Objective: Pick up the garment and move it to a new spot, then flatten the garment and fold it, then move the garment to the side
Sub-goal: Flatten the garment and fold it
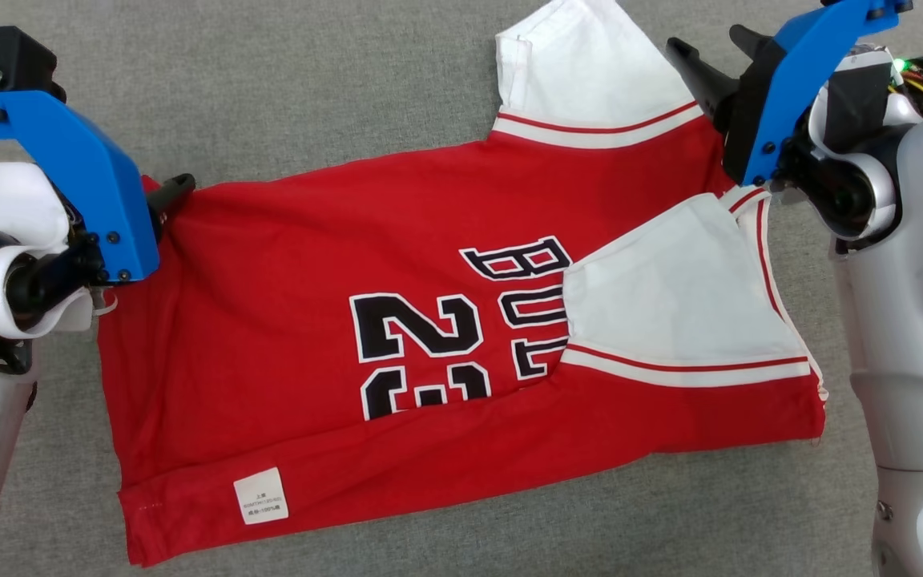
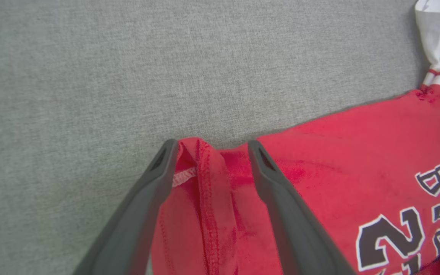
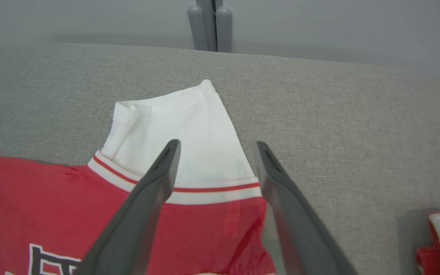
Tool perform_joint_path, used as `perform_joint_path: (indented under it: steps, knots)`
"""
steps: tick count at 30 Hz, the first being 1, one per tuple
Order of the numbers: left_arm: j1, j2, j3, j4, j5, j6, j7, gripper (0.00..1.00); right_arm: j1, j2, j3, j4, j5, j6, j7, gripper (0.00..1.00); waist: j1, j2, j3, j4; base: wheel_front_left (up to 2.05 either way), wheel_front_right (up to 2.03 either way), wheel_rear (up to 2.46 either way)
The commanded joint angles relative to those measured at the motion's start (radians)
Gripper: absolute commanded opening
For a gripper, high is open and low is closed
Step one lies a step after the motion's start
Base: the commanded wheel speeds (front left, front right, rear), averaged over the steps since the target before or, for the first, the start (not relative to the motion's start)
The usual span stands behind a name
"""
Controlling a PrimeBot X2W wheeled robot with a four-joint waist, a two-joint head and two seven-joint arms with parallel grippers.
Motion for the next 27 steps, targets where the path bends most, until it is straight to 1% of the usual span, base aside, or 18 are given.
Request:
perform_joint_path:
  steps: [1, 5, 6, 7, 9, 12, 15, 20, 27]
  knots:
    - [-0.016, -0.001, -0.009, 0.007, 0.010, -0.002, 0.002, 1.00, -0.021, -0.001, 0.006, 0.011, 0.009, 0.001, -0.009, 1.00, -0.0002, 0.0000, 0.006, 0.001, 0.00, 0.00, 0.00]
    - [-0.038, 0.041, -0.052, 0.031, 0.080, -0.007, 0.014, 1.00, -0.051, -0.001, 0.020, 0.051, 0.005, 0.001, -0.029, 1.00, -0.0002, 0.0000, 0.024, 0.003, 0.00, 0.00, 0.00]
    - [-0.044, 0.046, -0.059, 0.031, 0.093, -0.007, 0.015, 0.92, -0.058, -0.002, 0.021, 0.061, 0.004, 0.001, -0.032, 1.00, -0.0002, 0.0000, 0.028, 0.006, 0.00, 0.00, 0.00]
    - [-0.045, 0.050, -0.065, 0.031, 0.101, -0.007, 0.014, 0.64, -0.065, -0.005, 0.022, 0.071, 0.002, 0.001, -0.035, 1.00, -0.0002, 0.0000, 0.031, 0.009, 0.00, 0.00, 0.00]
    - [-0.045, 0.058, -0.072, 0.032, 0.113, -0.006, 0.016, 0.00, -0.072, -0.010, 0.024, 0.090, -0.004, 0.001, -0.041, 1.00, -0.0002, 0.0000, 0.035, 0.017, 0.00, 0.00, 0.00]
    - [-0.046, 0.053, -0.069, 0.025, 0.115, 0.001, 0.003, 0.00, -0.090, -0.013, 0.023, 0.120, -0.014, 0.001, -0.036, 1.00, -0.0002, 0.0000, 0.042, 0.029, 0.00, 0.00, 0.00]
    - [-0.039, 0.035, -0.059, 0.013, 0.093, -0.009, -0.022, 0.00, -0.111, -0.019, 0.010, 0.156, -0.030, 0.001, -0.026, 1.00, -0.0002, 0.0000, 0.051, 0.046, 0.00, 0.00, 0.00]
    - [-0.028, 0.000, -0.068, -0.008, 0.073, -0.037, -0.063, 0.00, -0.167, -0.033, -0.039, 0.229, -0.090, 0.001, -0.022, 1.00, -0.0002, 0.0000, 0.072, 0.095, 0.00, 0.00, 0.00]
    - [-0.048, -0.074, -0.092, -0.033, 0.053, -0.091, -0.138, 0.00, -0.245, -0.072, -0.078, 0.305, -0.167, 0.000, -0.073, 1.00, -0.0002, 0.0000, 0.108, 0.190, 0.00, 0.00, 0.00]
